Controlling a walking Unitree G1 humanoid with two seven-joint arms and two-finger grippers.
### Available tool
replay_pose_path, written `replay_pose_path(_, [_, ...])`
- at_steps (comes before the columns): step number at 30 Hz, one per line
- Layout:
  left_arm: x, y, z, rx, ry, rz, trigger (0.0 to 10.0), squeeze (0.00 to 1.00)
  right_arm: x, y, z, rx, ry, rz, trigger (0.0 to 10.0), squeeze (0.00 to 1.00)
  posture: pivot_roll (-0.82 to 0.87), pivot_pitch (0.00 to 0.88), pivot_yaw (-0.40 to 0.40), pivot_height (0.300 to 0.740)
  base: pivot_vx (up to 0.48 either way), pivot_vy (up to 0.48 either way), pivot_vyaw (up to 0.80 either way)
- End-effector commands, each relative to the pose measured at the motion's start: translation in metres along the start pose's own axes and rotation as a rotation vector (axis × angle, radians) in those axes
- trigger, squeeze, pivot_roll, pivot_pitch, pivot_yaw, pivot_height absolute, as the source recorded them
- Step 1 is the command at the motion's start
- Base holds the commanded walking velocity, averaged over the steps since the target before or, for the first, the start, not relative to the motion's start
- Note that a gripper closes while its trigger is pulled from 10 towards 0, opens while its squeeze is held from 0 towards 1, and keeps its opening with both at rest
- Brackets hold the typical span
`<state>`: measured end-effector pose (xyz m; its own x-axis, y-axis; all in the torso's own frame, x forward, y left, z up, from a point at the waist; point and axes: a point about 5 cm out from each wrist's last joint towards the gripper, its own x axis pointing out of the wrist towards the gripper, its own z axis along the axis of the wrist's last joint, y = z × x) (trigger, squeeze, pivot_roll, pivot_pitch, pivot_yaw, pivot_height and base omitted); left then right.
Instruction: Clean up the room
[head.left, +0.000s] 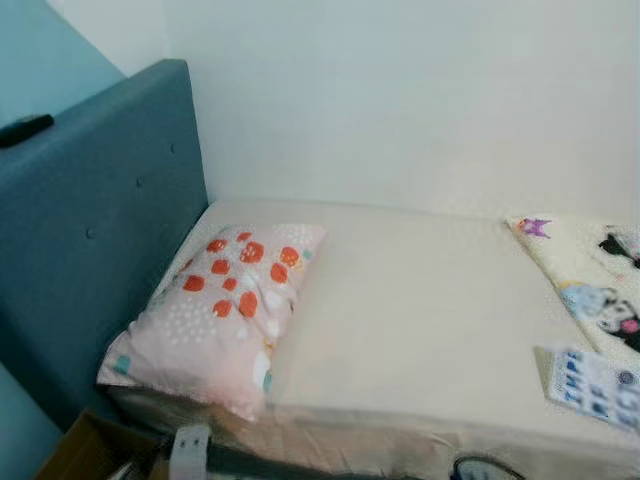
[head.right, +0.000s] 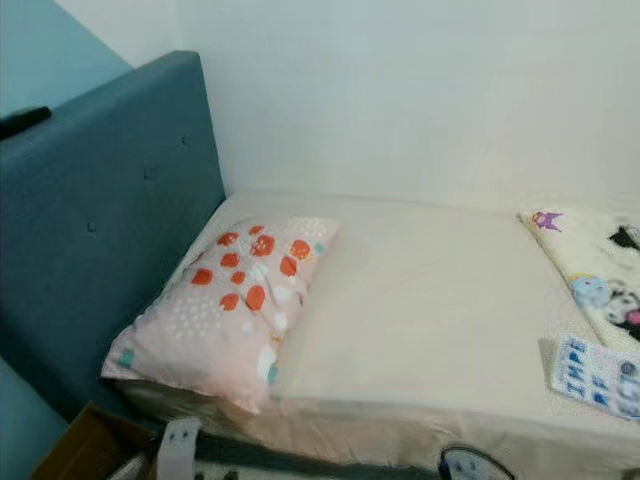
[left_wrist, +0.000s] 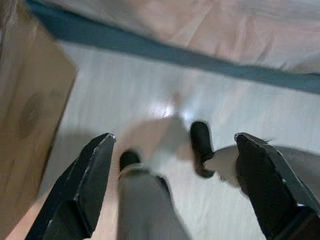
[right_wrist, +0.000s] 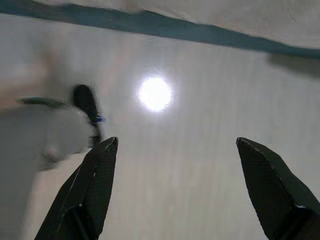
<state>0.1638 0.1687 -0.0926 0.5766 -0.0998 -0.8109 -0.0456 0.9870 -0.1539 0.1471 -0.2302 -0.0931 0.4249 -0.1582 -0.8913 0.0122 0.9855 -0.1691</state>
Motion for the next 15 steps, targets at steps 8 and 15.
replay_pose_path(8, [0.002,-0.002,0.008,0.152,0.006,-0.009,10.0,0.00,0.002,0.021,0.030,-0.002,-0.093,0.083,10.0,0.00,-0.02,0.000,-0.013,0.710,0.000,0.000,0.00])
replay_pose_path(15, [0.006,-0.013,0.016,0.193,0.000,-0.045,10.0,0.00,0.002,0.026,0.035,-0.036,-0.102,0.105,10.0,0.00,-0.02,0.000,-0.024,0.710,0.000,-0.195,0.00])
